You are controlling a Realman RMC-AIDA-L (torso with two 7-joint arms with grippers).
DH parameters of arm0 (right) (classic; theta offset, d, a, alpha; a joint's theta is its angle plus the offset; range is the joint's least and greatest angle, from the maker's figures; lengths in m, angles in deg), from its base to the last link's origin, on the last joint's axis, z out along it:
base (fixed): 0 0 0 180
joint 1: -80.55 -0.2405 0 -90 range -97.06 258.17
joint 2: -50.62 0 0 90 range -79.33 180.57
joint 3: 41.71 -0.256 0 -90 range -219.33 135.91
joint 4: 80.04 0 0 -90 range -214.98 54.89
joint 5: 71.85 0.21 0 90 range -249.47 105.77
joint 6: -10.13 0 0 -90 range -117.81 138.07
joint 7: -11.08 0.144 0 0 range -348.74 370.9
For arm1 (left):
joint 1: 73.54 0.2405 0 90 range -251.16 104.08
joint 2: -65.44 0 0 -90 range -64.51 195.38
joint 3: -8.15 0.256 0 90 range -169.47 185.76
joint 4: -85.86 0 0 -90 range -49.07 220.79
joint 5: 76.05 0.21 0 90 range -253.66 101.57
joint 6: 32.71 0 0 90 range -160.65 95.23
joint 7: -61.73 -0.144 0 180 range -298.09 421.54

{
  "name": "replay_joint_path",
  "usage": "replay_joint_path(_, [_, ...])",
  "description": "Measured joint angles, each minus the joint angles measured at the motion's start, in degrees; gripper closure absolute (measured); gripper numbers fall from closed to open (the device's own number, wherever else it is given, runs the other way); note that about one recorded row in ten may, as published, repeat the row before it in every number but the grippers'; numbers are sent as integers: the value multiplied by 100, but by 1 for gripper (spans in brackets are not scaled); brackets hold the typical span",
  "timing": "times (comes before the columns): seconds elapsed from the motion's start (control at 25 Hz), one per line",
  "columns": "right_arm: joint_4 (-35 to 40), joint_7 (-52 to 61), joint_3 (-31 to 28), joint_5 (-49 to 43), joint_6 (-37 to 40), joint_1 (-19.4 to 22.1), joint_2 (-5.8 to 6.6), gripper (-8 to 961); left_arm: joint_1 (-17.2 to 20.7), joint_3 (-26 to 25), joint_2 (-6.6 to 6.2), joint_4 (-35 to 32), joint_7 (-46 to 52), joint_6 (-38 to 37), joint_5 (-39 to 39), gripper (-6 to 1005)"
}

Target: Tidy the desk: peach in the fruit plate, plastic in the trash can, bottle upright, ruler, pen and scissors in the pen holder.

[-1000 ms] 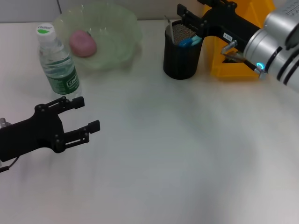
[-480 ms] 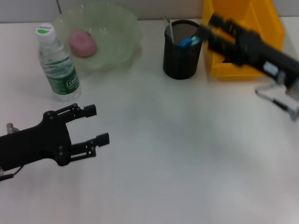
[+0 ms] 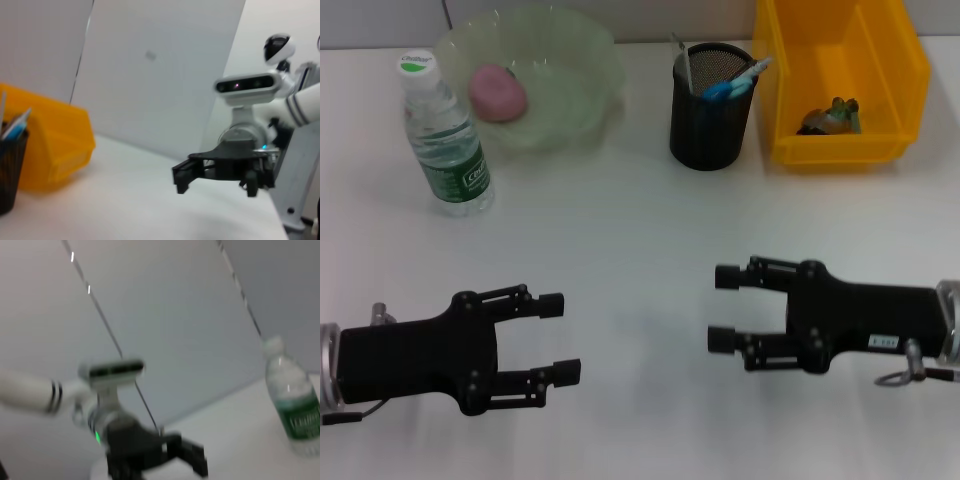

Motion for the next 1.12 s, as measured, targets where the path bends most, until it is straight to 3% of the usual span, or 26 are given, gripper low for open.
replay_joint_path(0.2, [3, -607, -1, -289, -245, 97, 14, 137, -18, 14, 36, 79, 10, 185, 174, 212])
replay_joint_path(0.6, [131, -637, 24, -480, -234, -96, 84, 140, -157, -23, 24, 185, 22, 325, 256, 214])
replay_joint_path(0.76, [133, -646, -1, -482, -321, -125, 101, 140, -237, -66, 92, 171, -15, 459, 269, 215])
replay_joint_path(1.12, [135, -656, -10, -476, -416, -137, 63, 139, -250, -21, 79, 158, -67, 549, 271, 214])
